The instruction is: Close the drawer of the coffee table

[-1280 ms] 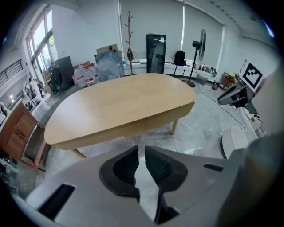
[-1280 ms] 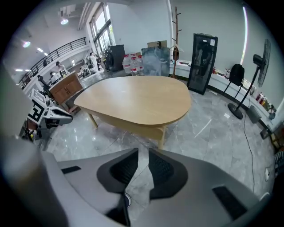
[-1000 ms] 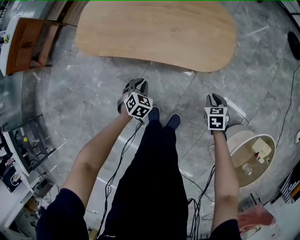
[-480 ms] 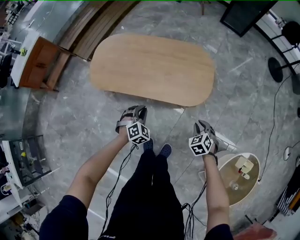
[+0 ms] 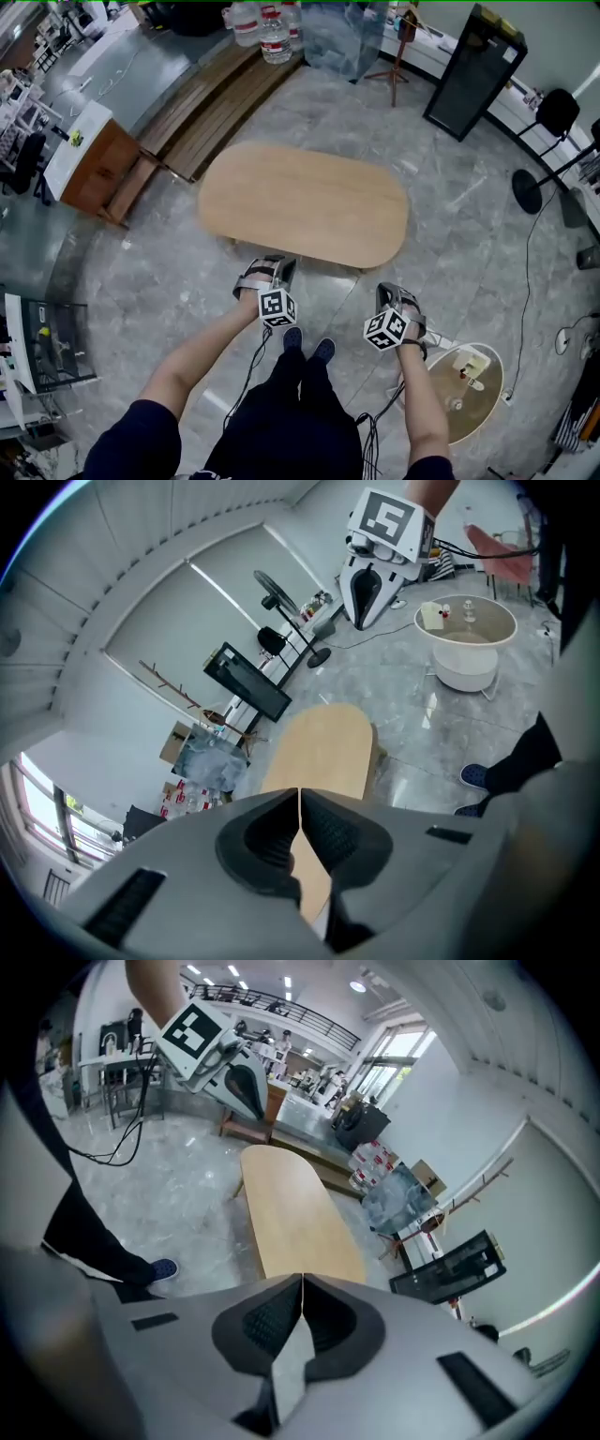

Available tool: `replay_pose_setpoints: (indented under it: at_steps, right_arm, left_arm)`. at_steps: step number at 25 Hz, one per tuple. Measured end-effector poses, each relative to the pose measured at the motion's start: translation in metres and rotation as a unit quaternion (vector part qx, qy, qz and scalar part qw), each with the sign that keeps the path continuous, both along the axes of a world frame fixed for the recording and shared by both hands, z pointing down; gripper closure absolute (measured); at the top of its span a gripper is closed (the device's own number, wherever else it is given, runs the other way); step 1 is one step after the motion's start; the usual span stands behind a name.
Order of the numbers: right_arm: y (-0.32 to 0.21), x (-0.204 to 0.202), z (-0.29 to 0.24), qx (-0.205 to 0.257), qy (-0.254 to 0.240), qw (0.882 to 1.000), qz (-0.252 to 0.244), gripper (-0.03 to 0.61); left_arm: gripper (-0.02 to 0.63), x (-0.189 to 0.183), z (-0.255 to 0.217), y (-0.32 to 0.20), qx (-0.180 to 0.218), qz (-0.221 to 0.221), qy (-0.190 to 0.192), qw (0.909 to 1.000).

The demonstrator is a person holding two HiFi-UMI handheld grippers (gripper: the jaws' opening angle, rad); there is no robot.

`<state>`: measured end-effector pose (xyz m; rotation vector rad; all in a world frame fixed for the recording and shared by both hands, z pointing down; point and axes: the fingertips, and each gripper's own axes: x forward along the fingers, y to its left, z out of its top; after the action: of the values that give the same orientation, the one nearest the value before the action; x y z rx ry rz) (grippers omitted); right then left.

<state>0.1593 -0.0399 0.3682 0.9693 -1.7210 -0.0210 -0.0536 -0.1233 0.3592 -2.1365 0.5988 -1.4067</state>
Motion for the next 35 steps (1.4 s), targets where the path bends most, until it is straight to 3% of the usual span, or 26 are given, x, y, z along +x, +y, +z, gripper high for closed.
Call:
replay_pose_setpoints:
  at_steps: [6,12,20,26,30,35]
  right_arm:
    - [0.008,-0.019,-0.061,0.017,0.047,0.997,-0.061,0.551]
    - [0.016,-0.033,-0.115,0.036,0.093,0.99,-0.103,0.551]
    - [0.011,-0.058,-0.173,0.064,0.111,0.985,-0.118,0.551]
    - [0.005,-0.073,-0.201,0.088,0.076,0.989,-0.097,0.551]
    - [-0.005,-0.08,-0.222,0.111,0.009,0.992,-0.054,0.551]
    - [-0.014,-0.079,-0.249,0.144,-0.088,0.986,0.013,0.551]
  left_arm:
    - [0.588,-0.018,-0.047,0.006,0.023,0.029,-0.04,0.9985]
    - [0.589,-0.035,-0.102,0.007,0.084,0.06,-0.066,0.9924]
    - [0.589,-0.031,-0.175,0.0,0.143,0.078,-0.04,0.9858]
    - [0.589,-0.022,-0.206,0.006,0.139,0.056,0.029,0.9883]
    - [0.589,-0.023,-0.223,0.0,0.124,0.014,0.093,0.9879]
    - [0.589,-0.031,-0.244,-0.01,0.088,-0.061,0.197,0.9746]
